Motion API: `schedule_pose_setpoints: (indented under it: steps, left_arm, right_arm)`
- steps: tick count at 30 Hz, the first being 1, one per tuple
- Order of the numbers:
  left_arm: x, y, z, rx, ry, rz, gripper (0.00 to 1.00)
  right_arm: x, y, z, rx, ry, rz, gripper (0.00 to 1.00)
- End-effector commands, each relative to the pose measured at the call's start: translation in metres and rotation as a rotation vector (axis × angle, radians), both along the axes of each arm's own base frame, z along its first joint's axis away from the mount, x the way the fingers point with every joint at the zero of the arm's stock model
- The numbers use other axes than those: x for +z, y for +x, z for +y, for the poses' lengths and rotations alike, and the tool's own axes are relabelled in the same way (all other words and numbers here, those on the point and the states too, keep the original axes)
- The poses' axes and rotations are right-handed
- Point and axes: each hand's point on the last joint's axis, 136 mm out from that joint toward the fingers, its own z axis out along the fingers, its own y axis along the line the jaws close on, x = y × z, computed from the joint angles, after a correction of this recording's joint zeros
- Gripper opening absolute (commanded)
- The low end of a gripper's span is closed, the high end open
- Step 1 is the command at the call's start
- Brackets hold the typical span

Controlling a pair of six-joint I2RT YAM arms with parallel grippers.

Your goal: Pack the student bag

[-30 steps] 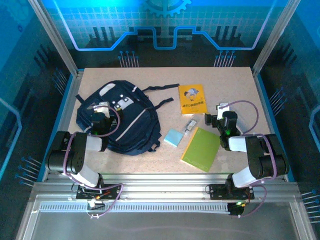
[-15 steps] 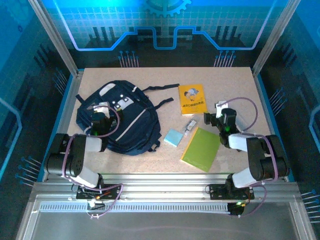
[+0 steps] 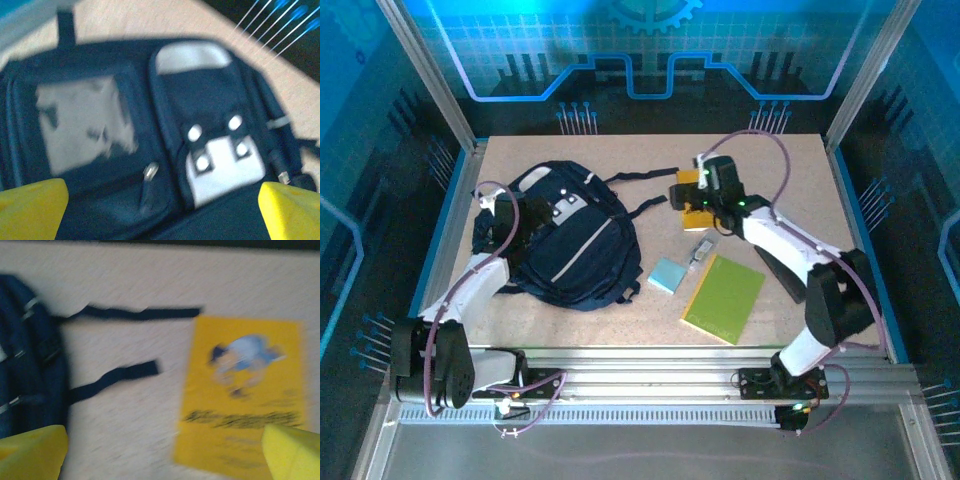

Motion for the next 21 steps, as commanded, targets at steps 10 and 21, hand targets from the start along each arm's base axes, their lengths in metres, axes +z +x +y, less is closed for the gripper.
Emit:
schedule_pose_setpoints:
  steps: [10,21]
  left_arm:
    - [-0.072,-0.117,-0.008,0.165,-0.194,0.367,0.99]
    - [-0.107,-0.113,-0.016,0.201,-0.277,0.377,0.99]
  right_arm:
    - [-0.085,-0.074,0.152,0.272,0.222,0.452,0.95]
    - [-0.099,-0.059,0.178,0.289,0.247,0.475,0.44]
